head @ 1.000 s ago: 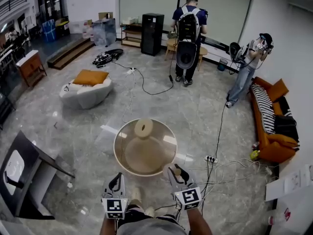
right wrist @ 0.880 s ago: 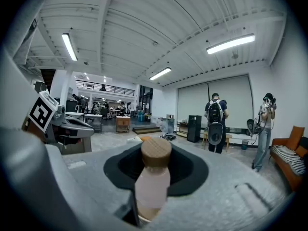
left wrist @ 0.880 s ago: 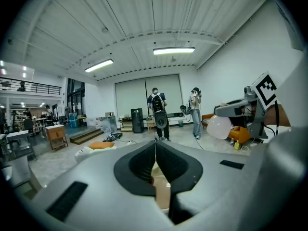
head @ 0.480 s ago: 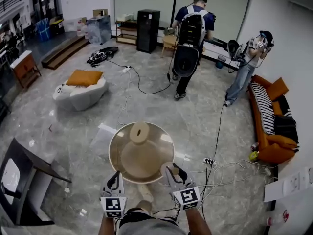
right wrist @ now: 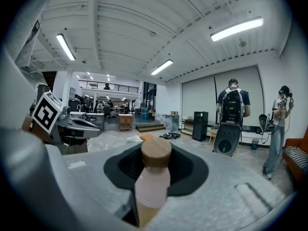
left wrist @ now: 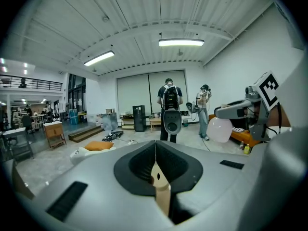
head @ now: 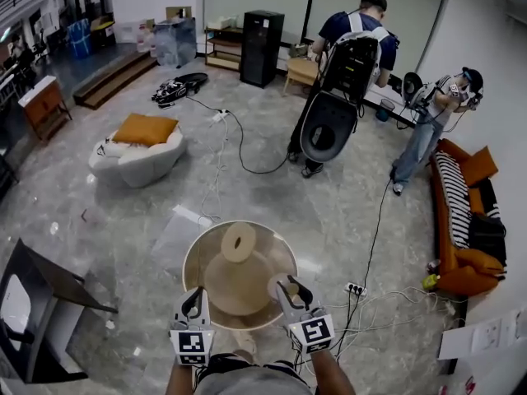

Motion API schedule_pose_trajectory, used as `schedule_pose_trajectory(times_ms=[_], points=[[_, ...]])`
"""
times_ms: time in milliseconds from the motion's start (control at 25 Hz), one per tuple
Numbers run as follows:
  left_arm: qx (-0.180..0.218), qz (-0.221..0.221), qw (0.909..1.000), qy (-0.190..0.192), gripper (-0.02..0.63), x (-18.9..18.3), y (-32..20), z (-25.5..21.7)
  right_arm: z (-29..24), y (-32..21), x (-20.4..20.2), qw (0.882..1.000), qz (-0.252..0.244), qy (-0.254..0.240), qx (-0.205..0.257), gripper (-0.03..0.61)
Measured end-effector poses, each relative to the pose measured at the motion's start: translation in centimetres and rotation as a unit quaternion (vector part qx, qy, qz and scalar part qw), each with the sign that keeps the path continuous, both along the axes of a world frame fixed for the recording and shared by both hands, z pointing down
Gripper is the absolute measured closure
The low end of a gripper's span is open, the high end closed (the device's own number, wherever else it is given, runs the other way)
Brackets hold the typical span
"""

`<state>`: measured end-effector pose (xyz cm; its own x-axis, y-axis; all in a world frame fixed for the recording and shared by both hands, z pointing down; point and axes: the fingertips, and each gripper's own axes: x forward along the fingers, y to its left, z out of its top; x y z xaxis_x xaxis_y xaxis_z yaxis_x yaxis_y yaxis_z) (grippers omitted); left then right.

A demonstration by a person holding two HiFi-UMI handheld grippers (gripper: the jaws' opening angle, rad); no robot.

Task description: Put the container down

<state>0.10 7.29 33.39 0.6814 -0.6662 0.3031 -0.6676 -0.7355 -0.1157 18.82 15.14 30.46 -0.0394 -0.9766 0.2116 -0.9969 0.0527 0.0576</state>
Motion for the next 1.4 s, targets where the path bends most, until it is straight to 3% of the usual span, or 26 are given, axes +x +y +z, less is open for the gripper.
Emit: schedule_pose_trajectory(times_ms=[440,800,1200,1400], points=[[-0.007,-0.035,0.9993,-0.007,0.594,1.3,-6.8,0.8,0.5,-9.4,1.2,0.999,-0.052,-0.003,-0.007,0.46],[-0.015,-0.095,0.9953,-0.005,0.594,-3.0,-8.2,3.2,3.9,-14.4,-4.5,0.99,-0.137,-0.012,-0.024,0.46],[-0.037,-0.179,0.9831,-0.004,0.594,-6.7,-9.1,7.1,8.8,-18.2,-10.3,0.967,-0.247,-0.01,-0.055,0.46],[-0.043,-0.205,0.9779,0.0,0.594,-8.0,-10.6,11.2,13.2,-20.4,-12.0,0.959,-0.275,-0.006,-0.062,0.46]])
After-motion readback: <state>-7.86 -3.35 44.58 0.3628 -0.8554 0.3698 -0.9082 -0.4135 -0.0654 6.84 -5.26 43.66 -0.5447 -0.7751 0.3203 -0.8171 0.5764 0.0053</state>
